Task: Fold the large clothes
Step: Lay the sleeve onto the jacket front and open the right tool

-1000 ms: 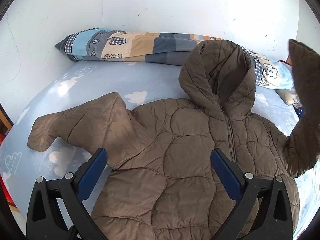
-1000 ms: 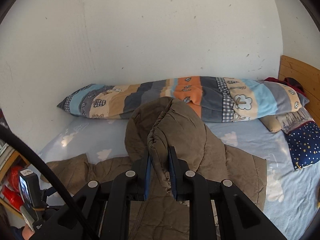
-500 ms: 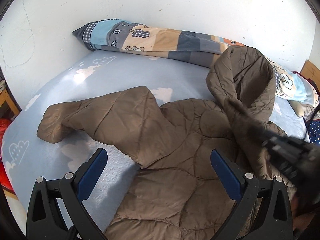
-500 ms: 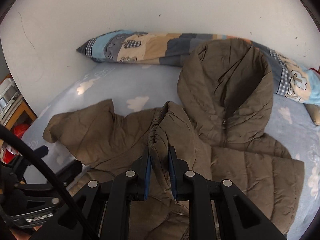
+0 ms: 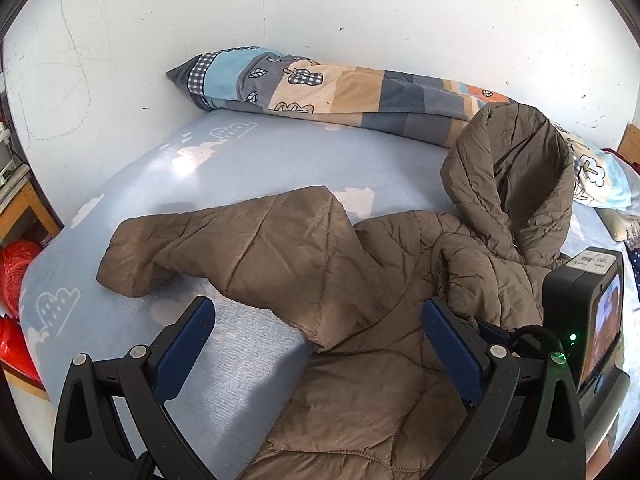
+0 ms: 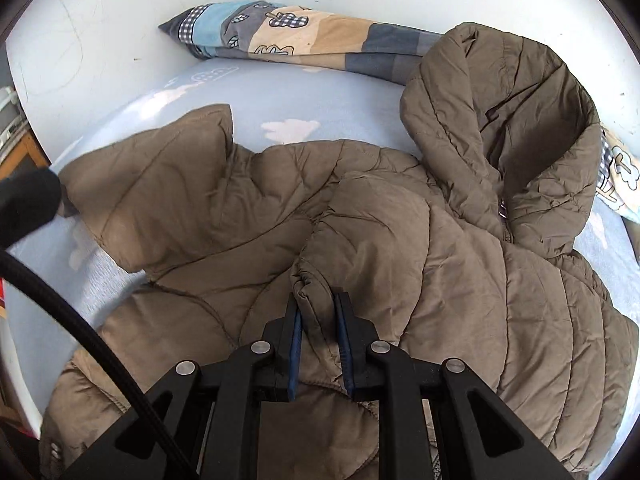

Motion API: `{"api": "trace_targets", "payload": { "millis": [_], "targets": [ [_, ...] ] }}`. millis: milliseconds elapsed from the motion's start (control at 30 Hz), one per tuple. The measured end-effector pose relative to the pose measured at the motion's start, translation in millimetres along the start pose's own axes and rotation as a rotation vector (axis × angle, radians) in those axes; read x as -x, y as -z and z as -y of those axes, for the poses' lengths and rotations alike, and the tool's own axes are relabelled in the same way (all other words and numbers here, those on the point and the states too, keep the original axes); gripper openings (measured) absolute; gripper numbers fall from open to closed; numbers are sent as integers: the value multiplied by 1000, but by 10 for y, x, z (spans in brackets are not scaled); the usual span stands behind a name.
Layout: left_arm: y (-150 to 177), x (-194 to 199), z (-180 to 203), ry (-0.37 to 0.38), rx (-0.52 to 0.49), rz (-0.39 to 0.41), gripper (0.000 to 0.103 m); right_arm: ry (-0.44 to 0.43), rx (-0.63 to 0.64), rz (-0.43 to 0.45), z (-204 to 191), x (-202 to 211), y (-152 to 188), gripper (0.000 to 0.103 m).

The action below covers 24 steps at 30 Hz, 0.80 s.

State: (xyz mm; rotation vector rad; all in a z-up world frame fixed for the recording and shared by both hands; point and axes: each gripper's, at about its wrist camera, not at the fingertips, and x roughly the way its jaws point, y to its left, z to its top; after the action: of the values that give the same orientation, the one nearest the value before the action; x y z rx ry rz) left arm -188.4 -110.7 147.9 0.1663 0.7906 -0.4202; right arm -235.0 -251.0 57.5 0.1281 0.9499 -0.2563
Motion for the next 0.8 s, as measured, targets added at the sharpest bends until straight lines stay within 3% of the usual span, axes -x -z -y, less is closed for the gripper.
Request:
{"api": "trace_targets", "payload": {
  "millis": [800],
  "targets": [
    [1,-32,-20,-19,8,-2,103,28,44,-27,-75,-109,42,20]
  ]
}}
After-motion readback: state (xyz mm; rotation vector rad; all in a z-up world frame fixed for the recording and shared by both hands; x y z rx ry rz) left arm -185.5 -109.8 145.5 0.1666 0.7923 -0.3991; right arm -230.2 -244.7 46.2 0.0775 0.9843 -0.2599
